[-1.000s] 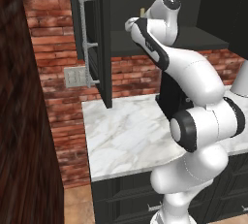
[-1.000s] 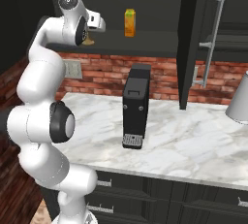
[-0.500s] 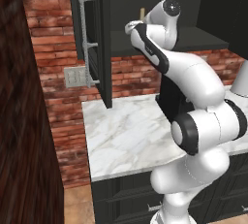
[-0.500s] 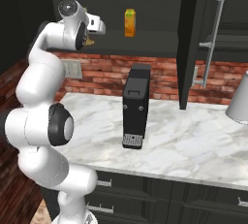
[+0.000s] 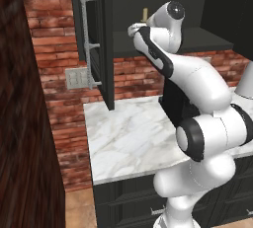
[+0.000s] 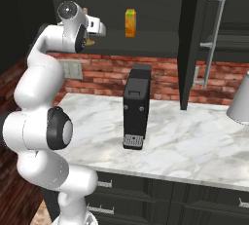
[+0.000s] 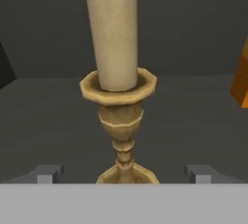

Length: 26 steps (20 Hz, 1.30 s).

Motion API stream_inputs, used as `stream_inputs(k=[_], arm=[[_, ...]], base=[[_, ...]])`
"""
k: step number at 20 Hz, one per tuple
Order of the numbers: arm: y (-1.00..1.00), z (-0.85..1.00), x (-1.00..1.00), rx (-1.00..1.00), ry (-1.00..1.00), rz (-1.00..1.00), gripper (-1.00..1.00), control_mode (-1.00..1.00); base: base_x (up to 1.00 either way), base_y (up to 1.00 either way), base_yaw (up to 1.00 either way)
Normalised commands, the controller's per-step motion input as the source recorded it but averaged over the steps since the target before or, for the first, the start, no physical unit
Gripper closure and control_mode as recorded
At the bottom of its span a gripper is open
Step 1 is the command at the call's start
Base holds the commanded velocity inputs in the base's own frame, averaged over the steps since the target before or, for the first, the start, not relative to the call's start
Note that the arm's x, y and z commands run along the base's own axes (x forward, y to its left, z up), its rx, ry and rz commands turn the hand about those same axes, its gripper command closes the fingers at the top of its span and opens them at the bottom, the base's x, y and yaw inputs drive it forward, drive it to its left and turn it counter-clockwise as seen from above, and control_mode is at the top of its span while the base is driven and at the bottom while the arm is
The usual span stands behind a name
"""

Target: Pick the candle and candle from the dining table and place them in the open cabinet. Close the cabinet after placing the objects.

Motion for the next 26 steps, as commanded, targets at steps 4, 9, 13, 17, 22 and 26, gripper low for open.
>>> stream_inputs(k=[4,9,13,17,22,26], arm=[[-0.05,0.03,-0.33,0.00,0.00,0.00,-1.00,-1.00],[-0.06,0.03,-0.45,0.00,0.00,0.00,-1.00,-1.00],[-0.10,0.01,-0.60,0.00,0.00,0.00,-1.00,-1.00],[-0.10,0.03,-0.69,0.00,0.00,0.00,-1.00,-1.00],[-0.02,0.02,-0.72,0.00,0.04,0.00,-1.00,-1.00],[0.00,0.00,-0.65,0.00,0.11,0.00,-1.00,-1.00]], base=[[0.00,0.00,0.00],[0.00,0.00,0.00],[0.00,0.00,0.00],[0.00,0.00,0.00],[0.00,0.00,0.00],[0.00,0.00,0.00]])
